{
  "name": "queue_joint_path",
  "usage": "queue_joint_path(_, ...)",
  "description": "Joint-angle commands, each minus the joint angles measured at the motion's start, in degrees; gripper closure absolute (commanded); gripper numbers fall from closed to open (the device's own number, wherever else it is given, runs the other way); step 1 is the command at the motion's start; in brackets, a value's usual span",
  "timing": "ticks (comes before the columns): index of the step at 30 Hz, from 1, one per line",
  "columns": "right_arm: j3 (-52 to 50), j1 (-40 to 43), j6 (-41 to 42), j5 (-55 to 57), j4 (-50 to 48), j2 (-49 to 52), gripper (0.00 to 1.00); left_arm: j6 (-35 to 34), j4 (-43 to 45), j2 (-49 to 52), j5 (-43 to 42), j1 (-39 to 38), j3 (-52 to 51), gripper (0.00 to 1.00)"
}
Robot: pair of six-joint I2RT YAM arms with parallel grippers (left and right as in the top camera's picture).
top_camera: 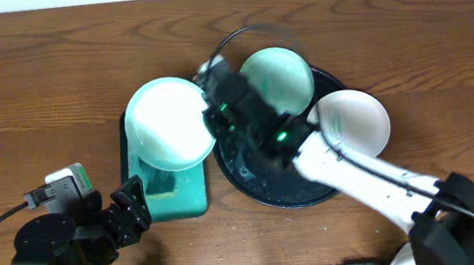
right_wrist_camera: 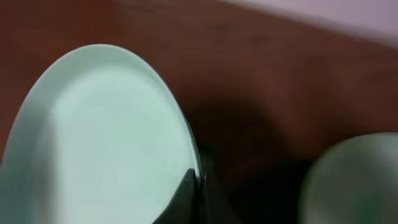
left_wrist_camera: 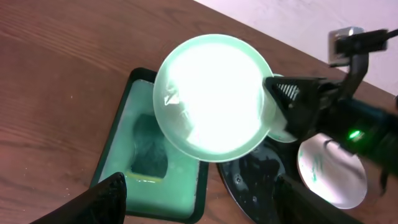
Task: Clean dirty plates on tray and stack at the side
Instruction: 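Place the pale green plate on the table right of the tray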
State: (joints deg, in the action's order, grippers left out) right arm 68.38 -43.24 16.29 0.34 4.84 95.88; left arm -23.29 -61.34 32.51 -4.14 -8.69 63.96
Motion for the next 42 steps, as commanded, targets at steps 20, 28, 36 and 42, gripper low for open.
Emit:
queue_joint_path(20, -1.1, 71.5, 18.4, 4.2, 39.4, -4.2, 0.99, 0.6, 0.1, 0.0, 0.7, 0.3, 0.9, 0.24)
queue_joint_path(28, -5.2, 73.5, 17.9, 4.1, 39.7, 3.5, 0.82, 0.6, 0.1, 0.0, 0.7, 0.3, 0.9, 0.24)
queue_joint_path(36, -5.2, 68.7, 4.9, -14.0, 39.3, -3.3, 0.66, 0.6, 0.1, 0.0, 0.7, 0.3, 0.9, 0.24)
queue_joint_path(42, -5.2, 58.2, -1.7, -16.3, 43.5, -7.2, 0.62, 0.6, 0.1, 0.2, 0.7, 0.3, 0.9, 0.24)
